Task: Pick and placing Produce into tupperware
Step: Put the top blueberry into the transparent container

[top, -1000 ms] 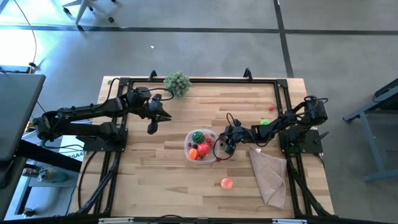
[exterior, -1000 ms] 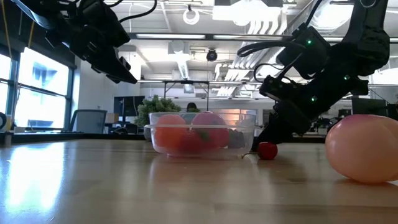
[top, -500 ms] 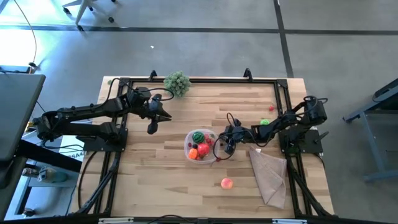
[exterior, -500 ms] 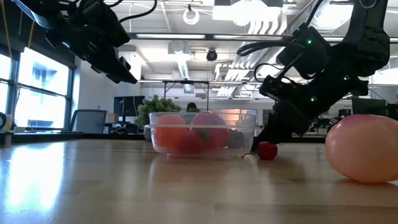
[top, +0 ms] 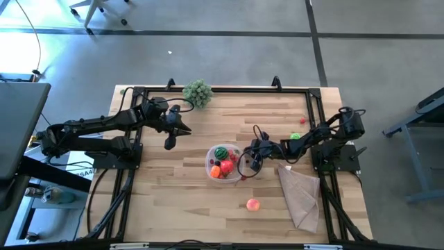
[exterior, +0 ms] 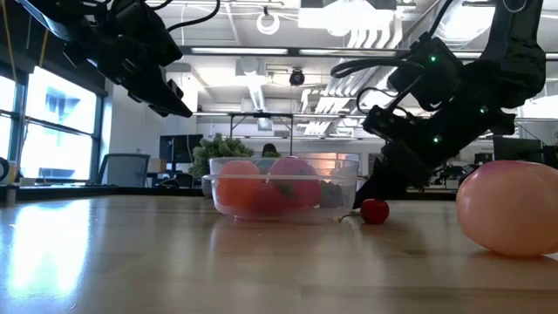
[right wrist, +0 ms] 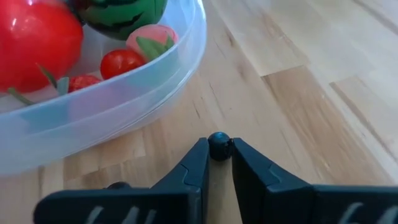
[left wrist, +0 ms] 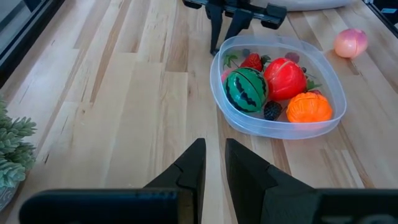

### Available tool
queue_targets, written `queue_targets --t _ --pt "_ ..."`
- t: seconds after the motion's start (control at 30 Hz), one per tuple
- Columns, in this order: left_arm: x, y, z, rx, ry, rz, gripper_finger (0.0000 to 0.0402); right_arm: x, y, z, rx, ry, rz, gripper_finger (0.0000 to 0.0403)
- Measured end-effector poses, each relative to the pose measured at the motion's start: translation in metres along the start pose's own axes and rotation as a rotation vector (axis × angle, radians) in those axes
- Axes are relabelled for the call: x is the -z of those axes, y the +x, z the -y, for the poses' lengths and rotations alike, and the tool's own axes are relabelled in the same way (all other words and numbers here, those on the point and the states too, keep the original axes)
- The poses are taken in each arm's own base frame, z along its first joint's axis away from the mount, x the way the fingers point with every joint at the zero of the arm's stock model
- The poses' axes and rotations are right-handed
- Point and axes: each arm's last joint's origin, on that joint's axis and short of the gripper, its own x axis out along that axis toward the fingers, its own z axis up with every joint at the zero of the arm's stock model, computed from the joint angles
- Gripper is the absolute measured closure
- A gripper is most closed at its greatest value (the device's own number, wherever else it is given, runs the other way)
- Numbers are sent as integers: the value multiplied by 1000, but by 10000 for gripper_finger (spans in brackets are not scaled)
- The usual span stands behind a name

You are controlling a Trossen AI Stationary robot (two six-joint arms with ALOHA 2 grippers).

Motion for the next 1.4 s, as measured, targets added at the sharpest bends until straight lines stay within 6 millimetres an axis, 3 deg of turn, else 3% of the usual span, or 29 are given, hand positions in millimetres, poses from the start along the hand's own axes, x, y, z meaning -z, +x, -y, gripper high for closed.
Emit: queue_targets --t 0.37,0.77,1.03,1.2,1.4 --pt "0 0 0 0 0 0 350 -14 -11 1 37 -9 66 371" --pt "0 0 0 0 0 0 350 -44 -50 5 63 -38 176 371" --pt "0 0 0 0 0 0 350 -72 -72 -15 -64 -98 297 371" --pt "0 0 0 0 0 0 350 -82 -69 -30 -98 -133 255 371" --pt "0 0 0 0 0 0 350 -76 -47 -41 -140 -131 142 371"
